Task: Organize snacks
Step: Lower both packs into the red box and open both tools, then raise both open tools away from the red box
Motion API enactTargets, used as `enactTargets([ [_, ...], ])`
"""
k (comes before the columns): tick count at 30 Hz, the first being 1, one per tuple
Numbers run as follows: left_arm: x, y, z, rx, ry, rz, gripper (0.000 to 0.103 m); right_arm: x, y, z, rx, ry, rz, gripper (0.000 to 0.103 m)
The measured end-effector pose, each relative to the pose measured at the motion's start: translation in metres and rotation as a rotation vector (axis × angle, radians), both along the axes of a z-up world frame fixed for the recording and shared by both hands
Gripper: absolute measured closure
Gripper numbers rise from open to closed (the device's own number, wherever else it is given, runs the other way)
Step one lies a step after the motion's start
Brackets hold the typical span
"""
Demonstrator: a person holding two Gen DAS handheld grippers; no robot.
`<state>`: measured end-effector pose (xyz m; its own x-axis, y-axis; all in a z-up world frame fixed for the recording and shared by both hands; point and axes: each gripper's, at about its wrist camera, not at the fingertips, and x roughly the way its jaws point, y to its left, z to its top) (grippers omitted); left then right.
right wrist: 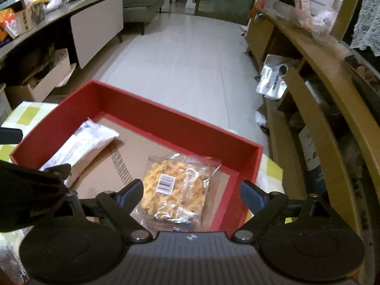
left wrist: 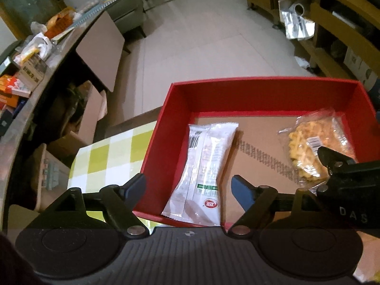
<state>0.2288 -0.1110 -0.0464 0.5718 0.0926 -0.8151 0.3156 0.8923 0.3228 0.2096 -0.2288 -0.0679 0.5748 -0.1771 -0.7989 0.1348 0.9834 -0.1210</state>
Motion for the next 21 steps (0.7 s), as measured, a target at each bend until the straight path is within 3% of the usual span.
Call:
enactTargets([
  [10, -0.008, 0.014, 0.022, -0.028, -0.034, 0.042, 0.016, -0.012, 0.003, 0.018, 0.015, -0.071, -0.005, 0.008],
  [21, -0.019, 0.019, 0.036, -0.035, -0.046, 0.058, 0.016, -0.025, 0.002, 0.032, 0.031, -0.081, -0.016, 0.008],
])
